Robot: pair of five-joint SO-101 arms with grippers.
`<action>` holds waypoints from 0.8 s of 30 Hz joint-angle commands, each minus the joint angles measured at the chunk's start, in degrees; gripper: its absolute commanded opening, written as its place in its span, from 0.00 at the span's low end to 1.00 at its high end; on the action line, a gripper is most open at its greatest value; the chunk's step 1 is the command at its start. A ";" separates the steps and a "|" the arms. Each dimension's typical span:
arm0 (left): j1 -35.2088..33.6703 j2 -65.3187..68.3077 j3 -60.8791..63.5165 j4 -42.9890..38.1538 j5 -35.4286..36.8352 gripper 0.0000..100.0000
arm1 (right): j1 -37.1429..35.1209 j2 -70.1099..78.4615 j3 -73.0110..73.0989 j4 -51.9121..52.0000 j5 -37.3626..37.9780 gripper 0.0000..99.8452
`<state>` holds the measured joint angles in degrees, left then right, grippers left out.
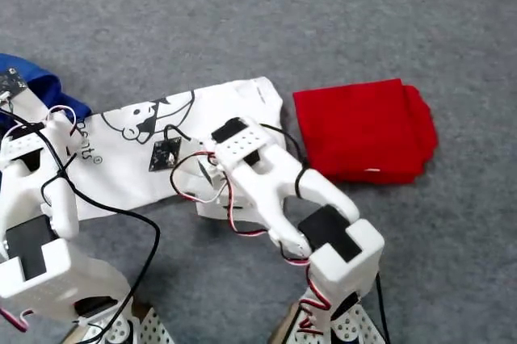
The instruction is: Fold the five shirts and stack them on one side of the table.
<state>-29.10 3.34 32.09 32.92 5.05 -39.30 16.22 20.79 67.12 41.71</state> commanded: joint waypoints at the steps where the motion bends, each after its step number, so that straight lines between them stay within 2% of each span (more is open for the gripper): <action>1: -0.70 -0.57 -2.99 -0.09 -0.53 0.02 | 0.13 2.68 -0.31 1.93 -0.88 0.04; 3: -0.70 -0.57 -2.99 -0.09 -0.53 0.02 | 0.13 2.77 -0.40 1.93 -0.97 0.00; 11: -0.62 -0.48 -2.99 -0.09 -0.53 0.02 | 3.74 2.77 -5.23 4.66 -2.55 0.00; 18: -0.53 -0.48 -2.99 -0.09 -0.53 0.02 | 6.20 4.44 -25.27 17.76 -2.11 0.00; 24: -0.53 -0.40 -2.99 -0.09 -0.53 0.02 | 6.37 17.98 -46.29 26.20 -2.02 0.00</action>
<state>-29.10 3.34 32.09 32.92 5.05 -34.20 29.23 -13.76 89.63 39.78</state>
